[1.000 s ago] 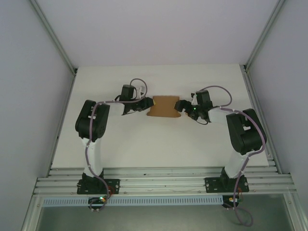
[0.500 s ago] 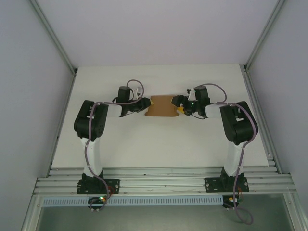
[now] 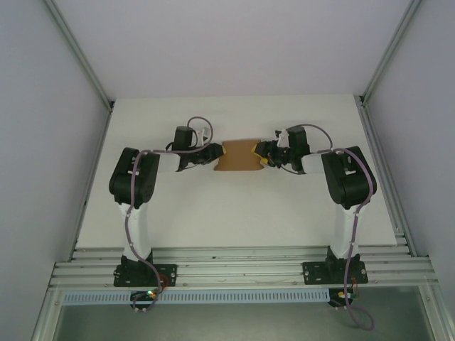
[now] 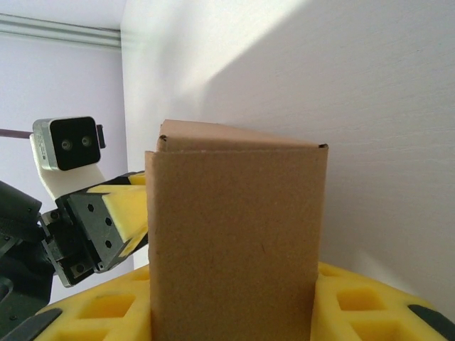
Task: Assemble paper box
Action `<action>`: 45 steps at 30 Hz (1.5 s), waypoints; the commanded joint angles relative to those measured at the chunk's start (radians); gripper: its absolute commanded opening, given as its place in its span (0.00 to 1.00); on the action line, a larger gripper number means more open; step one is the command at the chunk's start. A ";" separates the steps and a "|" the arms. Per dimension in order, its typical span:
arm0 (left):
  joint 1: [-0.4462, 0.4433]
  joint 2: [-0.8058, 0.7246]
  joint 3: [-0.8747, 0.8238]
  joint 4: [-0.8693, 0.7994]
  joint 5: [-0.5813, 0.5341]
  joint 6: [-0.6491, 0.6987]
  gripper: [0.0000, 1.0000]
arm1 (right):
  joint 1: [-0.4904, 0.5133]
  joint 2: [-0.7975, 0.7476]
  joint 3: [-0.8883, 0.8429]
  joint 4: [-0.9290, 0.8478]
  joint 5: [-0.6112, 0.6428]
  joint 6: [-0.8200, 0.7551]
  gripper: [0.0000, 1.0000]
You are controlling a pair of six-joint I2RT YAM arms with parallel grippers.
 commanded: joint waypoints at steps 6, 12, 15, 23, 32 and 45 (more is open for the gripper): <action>-0.010 -0.155 0.051 -0.218 -0.069 0.153 0.84 | 0.002 -0.132 -0.007 -0.079 -0.012 0.005 0.26; -0.028 -0.355 0.049 -0.376 -0.272 0.357 1.00 | -0.009 -0.233 -0.040 -0.172 -0.002 0.052 0.26; -0.057 -0.455 0.015 -0.398 -0.354 0.522 1.00 | -0.022 -0.267 -0.030 -0.292 -0.013 0.080 0.26; -0.330 -0.628 -0.107 -0.487 -0.484 1.220 1.00 | -0.074 -0.352 0.016 -0.604 -0.033 0.094 0.28; -0.428 -0.581 -0.064 -0.582 -0.514 1.399 1.00 | -0.125 -0.328 0.013 -0.702 -0.208 0.287 0.21; -0.458 -0.455 0.036 -0.585 -0.675 1.469 0.96 | -0.139 -0.326 -0.038 -0.647 -0.321 0.368 0.25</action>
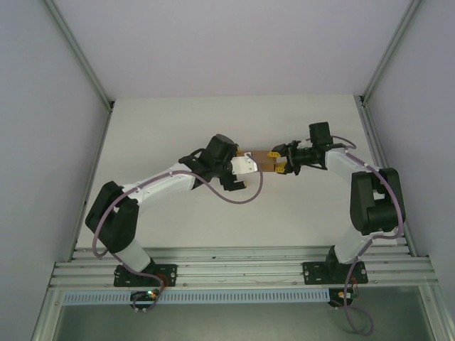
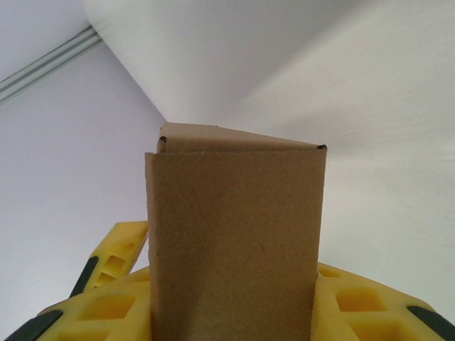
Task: Assemble paper box
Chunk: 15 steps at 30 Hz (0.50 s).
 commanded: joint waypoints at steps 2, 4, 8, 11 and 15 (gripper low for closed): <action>-0.002 0.018 0.041 -0.026 -0.057 0.050 0.90 | -0.006 0.003 -0.042 0.060 -0.102 0.089 0.25; -0.001 0.026 0.041 -0.014 -0.072 0.049 0.85 | -0.009 0.005 -0.035 0.027 -0.107 0.065 0.28; -0.001 0.035 0.046 0.008 -0.092 0.058 0.66 | -0.009 0.012 -0.036 0.014 -0.131 0.057 0.28; -0.001 0.035 0.046 0.024 -0.092 0.061 0.56 | -0.009 0.000 -0.047 0.034 -0.132 0.070 0.32; -0.002 0.032 0.047 0.049 -0.091 0.059 0.50 | -0.009 -0.016 -0.058 0.039 -0.127 0.072 0.39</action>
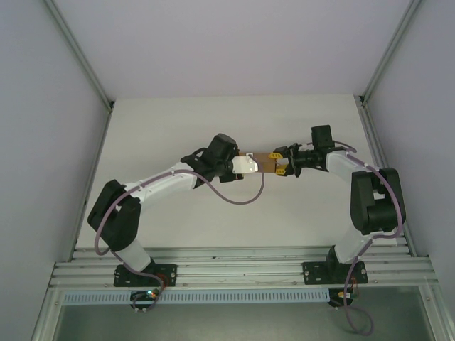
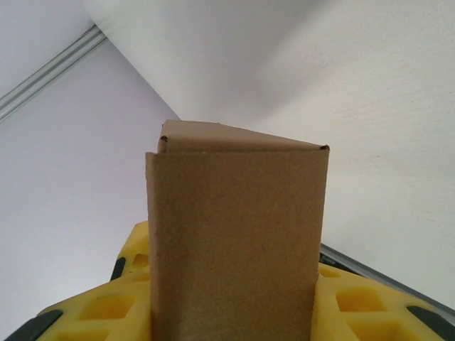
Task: Assemble paper box
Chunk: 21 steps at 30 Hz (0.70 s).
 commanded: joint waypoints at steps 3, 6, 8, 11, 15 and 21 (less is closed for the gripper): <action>0.001 0.016 0.040 0.047 0.001 -0.011 0.47 | -0.003 -0.026 -0.026 0.012 -0.087 0.002 0.50; 0.003 0.022 0.062 -0.006 0.014 -0.009 0.45 | -0.023 -0.056 -0.034 0.011 -0.041 -0.028 0.87; 0.008 0.026 0.082 -0.079 0.030 -0.013 0.44 | -0.057 -0.096 -0.025 -0.022 0.031 -0.109 0.96; 0.020 0.034 0.124 -0.229 0.089 -0.035 0.43 | -0.111 -0.150 0.037 -0.204 0.261 -0.368 0.99; 0.041 0.071 0.210 -0.442 0.168 -0.077 0.36 | -0.118 -0.274 -0.014 -0.165 0.594 -0.617 0.99; 0.072 0.159 0.315 -0.648 0.218 -0.094 0.37 | -0.114 -0.558 -0.361 0.446 0.476 -0.835 1.00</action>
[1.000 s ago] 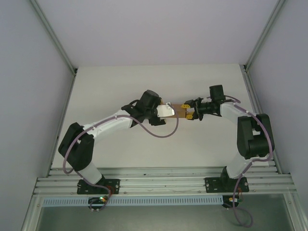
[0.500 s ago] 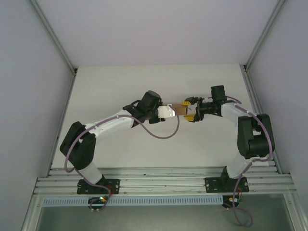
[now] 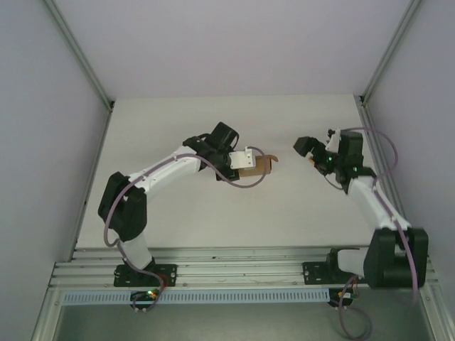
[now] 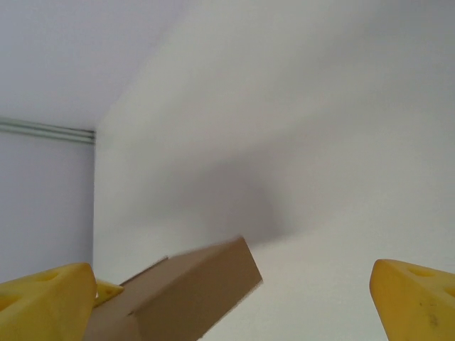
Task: Assemble paper box
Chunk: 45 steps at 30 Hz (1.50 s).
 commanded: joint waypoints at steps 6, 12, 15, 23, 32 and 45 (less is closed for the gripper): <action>0.057 0.104 0.136 -0.289 0.200 -0.014 0.39 | 0.066 -0.038 -0.018 0.074 -0.182 -0.403 0.98; 0.061 0.158 0.181 -0.332 0.204 0.002 0.39 | 0.178 0.041 0.063 -0.020 -0.162 -0.491 0.88; 0.062 0.166 0.184 -0.332 0.218 0.011 0.39 | 0.223 0.105 0.127 -0.123 -0.095 -0.555 0.77; 0.060 0.193 0.207 -0.339 0.234 0.008 0.40 | 0.285 0.241 0.224 -0.261 -0.059 -0.668 0.56; 0.059 0.196 0.210 -0.337 0.217 0.009 0.40 | 0.314 0.265 0.234 -0.308 -0.036 -0.698 0.23; 0.042 0.201 0.205 -0.236 0.161 -0.057 0.40 | 0.424 0.214 0.242 -0.288 0.094 -0.410 0.00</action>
